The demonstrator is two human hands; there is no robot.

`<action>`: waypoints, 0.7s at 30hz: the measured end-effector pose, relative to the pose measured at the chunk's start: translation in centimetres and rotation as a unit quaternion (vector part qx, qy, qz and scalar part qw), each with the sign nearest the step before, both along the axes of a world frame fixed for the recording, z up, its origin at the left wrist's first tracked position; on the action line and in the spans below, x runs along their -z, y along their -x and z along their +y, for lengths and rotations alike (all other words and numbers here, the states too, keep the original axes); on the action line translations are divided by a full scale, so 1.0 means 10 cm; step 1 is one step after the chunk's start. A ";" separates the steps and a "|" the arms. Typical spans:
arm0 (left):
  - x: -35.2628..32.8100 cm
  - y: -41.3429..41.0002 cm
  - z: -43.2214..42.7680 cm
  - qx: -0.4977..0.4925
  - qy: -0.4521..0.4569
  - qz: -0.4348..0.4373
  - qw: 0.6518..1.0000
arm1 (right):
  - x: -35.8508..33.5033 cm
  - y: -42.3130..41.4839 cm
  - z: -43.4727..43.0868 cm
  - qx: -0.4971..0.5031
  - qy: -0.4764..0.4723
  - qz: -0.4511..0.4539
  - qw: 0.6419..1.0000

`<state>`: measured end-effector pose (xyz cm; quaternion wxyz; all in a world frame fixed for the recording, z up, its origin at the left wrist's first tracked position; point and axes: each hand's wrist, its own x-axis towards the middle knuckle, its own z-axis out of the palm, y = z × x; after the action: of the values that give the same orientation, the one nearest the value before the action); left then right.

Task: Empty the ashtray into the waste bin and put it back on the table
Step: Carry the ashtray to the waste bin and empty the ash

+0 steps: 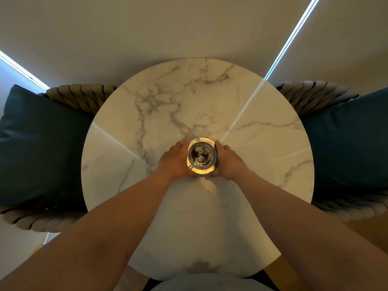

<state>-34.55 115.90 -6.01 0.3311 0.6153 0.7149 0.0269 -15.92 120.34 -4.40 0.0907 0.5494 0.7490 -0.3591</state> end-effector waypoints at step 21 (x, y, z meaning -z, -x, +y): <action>-0.59 0.06 -0.90 -0.052 -0.067 -0.119 0.989 | -0.62 -0.16 -0.66 -0.044 -0.036 0.095 0.994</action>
<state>-35.12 106.94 -0.11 0.3705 0.5906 0.6977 0.1647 -14.33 113.77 1.82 0.0150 0.4820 0.7900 -0.3786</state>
